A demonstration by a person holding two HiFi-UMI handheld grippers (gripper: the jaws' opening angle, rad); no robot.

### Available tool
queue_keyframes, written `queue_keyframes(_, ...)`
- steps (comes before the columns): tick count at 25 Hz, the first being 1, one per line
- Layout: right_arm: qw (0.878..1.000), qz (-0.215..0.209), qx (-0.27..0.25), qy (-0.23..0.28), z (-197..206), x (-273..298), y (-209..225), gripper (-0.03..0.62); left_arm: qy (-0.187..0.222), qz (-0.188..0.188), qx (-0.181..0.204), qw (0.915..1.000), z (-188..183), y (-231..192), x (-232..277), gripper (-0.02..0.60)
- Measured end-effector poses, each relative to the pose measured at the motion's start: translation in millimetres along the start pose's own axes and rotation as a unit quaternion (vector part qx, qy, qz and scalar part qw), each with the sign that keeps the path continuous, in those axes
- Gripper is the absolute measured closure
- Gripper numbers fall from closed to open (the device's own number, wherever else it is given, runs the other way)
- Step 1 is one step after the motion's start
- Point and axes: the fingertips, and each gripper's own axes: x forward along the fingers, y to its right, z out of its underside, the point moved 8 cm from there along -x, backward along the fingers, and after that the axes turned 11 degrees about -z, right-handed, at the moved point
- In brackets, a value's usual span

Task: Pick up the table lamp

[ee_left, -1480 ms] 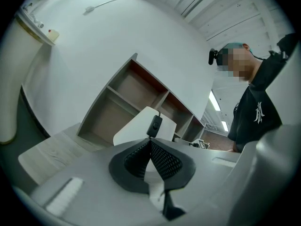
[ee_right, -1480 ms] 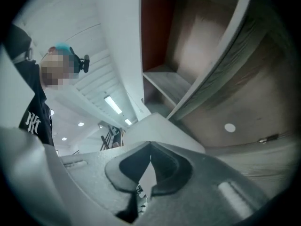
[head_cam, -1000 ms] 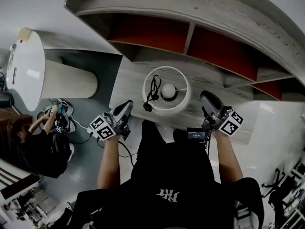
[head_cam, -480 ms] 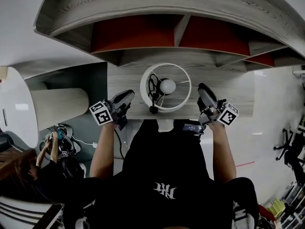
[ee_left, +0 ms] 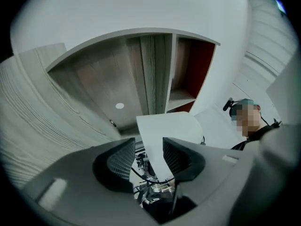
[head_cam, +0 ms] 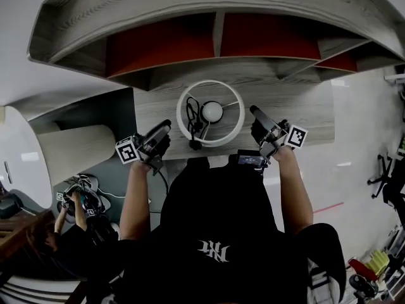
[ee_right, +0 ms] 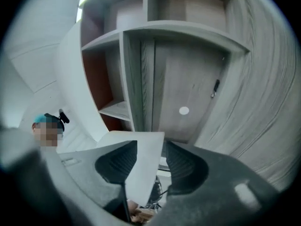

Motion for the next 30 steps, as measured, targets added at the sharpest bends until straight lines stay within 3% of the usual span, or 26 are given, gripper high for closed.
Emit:
queue_keyframes(5,0.999,0.029,-0.002,-0.027,5.0,1.1,11.5,0.411,-0.013,0.009,-0.016,0.9998,3.1,-7.1,7.1,0.402)
queue_keyframes(9,0.999,0.015,0.022,-0.036,9.5,0.4,12.1,0.411,-0.003,0.031,-0.063,0.9975,13.9,-13.4,14.8,0.379)
queue_keyframes(14,0.999,0.006,0.029,-0.044,11.6,3.9,13.6,0.411,0.012,0.048,-0.089,0.9949,21.8,-19.3,19.0,0.374)
queue_keyframes(23,0.997,-0.01,0.052,-0.055,18.1,9.4,17.3,0.411,-0.015,0.066,-0.104,0.9922,34.9,-19.1,25.8,0.36)
queue_keyframes(30,0.996,-0.025,0.07,-0.054,19.0,9.3,20.1,0.411,-0.004,0.096,-0.129,0.9869,37.4,-17.3,29.8,0.367)
